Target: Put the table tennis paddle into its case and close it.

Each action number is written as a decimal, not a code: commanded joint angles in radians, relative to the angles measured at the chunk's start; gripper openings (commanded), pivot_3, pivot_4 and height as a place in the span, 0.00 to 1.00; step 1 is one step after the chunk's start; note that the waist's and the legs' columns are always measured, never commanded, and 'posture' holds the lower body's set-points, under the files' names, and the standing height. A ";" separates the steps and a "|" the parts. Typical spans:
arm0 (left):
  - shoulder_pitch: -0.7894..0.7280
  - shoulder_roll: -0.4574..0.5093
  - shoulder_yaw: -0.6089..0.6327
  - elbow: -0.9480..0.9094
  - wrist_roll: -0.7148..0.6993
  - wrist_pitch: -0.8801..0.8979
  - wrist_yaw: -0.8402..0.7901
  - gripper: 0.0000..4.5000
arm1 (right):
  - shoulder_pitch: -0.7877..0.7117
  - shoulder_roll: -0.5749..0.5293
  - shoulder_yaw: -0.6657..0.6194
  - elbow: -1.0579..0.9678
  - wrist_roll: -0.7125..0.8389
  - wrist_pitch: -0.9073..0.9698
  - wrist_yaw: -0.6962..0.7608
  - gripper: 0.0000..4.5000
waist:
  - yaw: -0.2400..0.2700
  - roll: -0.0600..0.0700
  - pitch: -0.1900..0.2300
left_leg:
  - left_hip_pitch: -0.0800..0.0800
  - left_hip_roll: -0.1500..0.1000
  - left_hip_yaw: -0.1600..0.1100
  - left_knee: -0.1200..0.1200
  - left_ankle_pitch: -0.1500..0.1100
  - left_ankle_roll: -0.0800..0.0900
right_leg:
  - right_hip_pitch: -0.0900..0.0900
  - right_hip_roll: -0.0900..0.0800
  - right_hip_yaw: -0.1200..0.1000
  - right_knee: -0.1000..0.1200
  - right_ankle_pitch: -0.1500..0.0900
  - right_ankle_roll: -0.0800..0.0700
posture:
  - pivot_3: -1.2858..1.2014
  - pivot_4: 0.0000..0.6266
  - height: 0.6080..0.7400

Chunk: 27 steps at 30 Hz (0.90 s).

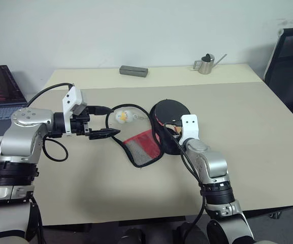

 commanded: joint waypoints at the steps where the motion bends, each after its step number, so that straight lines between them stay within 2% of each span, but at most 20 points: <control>1: -0.004 0.014 0.031 -0.033 -0.014 -0.004 0.009 1.00 | -0.008 0.019 0.011 -0.023 -0.002 -0.024 -0.003 0.24 | 0.000 0.000 0.000 | 0.000 0.000 0.000 0.000 0.000 0.000 | 0.000 0.000 0.000 0.000 0.000 0.000 | 0.52 0.24 1.00; 10: 0.002 0.017 0.034 -0.044 -0.018 0.001 0.022 1.00 | 0.002 0.037 0.027 -0.042 -0.004 0.010 0.008 0.24 | 0.000 -0.001 0.000 | 0.000 0.000 0.000 0.000 0.000 0.000 | 0.000 0.001 0.001 0.001 0.000 0.000 | 0.52 0.24 1.00; 12: 0.005 0.016 0.033 -0.047 -0.019 0.000 0.025 1.00 | 0.008 0.043 0.018 -0.053 0.004 0.013 0.009 0.40 | 0.000 -0.001 0.000 | 0.000 0.000 0.000 0.001 0.000 0.000 | 0.000 0.001 0.001 0.001 0.000 0.000 | 0.52 0.24 1.00; 15: 0.006 0.015 0.032 -0.050 -0.019 0.000 0.027 1.00 | 0.011 0.042 0.015 -0.074 0.007 0.021 0.012 0.58 | 0.000 -0.001 0.000 | 0.000 0.000 0.001 0.001 0.000 0.000 | 0.000 0.001 0.001 0.001 0.000 0.000 | 0.52 0.24 1.00; 20: 0.001 0.014 0.033 -0.043 -0.017 -0.004 0.030 1.00 | 0.000 0.036 0.017 -0.189 0.020 0.053 0.026 0.97 | 0.000 -0.001 0.000 | 0.000 0.000 0.001 0.001 0.000 0.000 | 0.000 0.001 0.001 0.001 0.000 0.000 | 0.52 0.24 1.00; 25: 0.014 0.010 0.041 -0.040 -0.015 -0.005 0.048 1.00 | -0.037 0.005 0.004 -0.298 0.065 0.048 0.091 0.97 | 0.000 -0.001 -0.001 | 0.000 0.001 0.001 0.001 0.000 0.000 | 0.000 0.001 0.001 0.001 0.000 0.000 | 0.52 0.24 1.00; 27: 0.026 -0.002 0.044 -0.045 -0.016 -0.009 0.069 1.00 | -0.058 -0.072 0.012 -0.312 0.083 -0.003 0.179 0.97 | 0.000 -0.001 -0.001 | 0.001 0.001 0.001 0.001 0.000 0.000 | 0.000 0.001 0.001 0.001 0.001 0.000 | 0.52 0.24 1.00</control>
